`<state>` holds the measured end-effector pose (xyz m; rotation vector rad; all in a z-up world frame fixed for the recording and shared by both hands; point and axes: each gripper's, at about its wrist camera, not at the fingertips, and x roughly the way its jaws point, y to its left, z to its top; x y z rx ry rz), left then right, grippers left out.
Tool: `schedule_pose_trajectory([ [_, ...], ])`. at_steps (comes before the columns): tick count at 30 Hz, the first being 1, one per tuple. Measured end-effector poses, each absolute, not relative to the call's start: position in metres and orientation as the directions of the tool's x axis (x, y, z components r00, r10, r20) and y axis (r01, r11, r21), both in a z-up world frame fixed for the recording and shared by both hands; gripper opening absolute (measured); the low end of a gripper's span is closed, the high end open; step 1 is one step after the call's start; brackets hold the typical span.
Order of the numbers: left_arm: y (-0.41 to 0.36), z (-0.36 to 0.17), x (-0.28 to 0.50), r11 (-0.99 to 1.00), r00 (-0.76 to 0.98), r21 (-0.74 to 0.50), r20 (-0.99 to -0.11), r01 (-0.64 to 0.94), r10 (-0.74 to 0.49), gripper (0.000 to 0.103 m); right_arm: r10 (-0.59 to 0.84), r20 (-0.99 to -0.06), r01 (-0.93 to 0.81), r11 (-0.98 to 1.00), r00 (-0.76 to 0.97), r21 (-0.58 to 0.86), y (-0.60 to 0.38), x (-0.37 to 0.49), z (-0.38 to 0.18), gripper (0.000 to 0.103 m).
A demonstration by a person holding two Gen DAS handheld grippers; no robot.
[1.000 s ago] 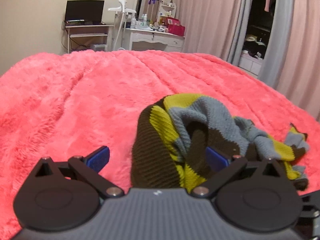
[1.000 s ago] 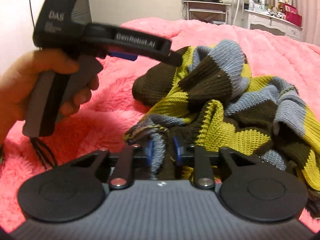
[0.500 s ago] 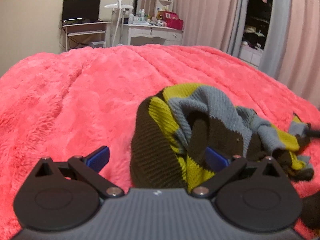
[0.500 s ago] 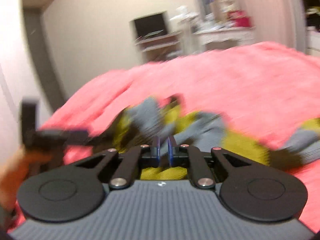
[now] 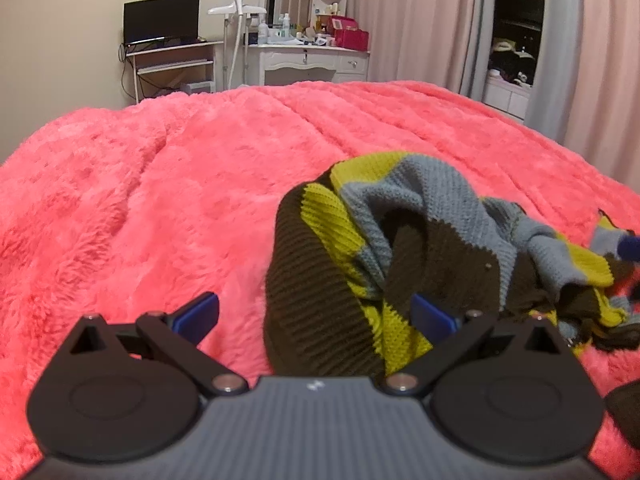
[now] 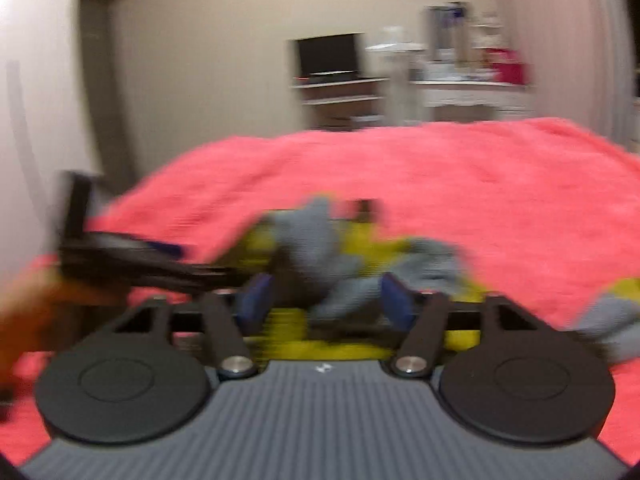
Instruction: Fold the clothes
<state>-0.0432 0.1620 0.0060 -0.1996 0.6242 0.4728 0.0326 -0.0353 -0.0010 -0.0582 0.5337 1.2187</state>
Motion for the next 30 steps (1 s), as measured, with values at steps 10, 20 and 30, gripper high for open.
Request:
schedule_pose_trajectory([
  [10,0.17,0.01,-0.049,0.846,0.698,-0.044,-0.589,-0.532,0.408,0.103,0.676,-0.735,-0.975,0.126,-0.049,0.181,0.029,-0.042,-0.064,0.069],
  [20,0.18,0.015,-0.055,0.832,0.697,-0.069,-0.587,-0.55,0.412,0.103,0.746,-0.472,-0.847,0.531,0.469,-0.003,-0.046,0.049,0.039,0.014],
  [30,0.17,-0.001,-0.041,0.869,0.658,0.01,-0.649,-0.494,0.381,0.103,0.218,-0.167,-0.237,0.966,0.962,-0.101,-0.154,0.155,0.104,0.014],
])
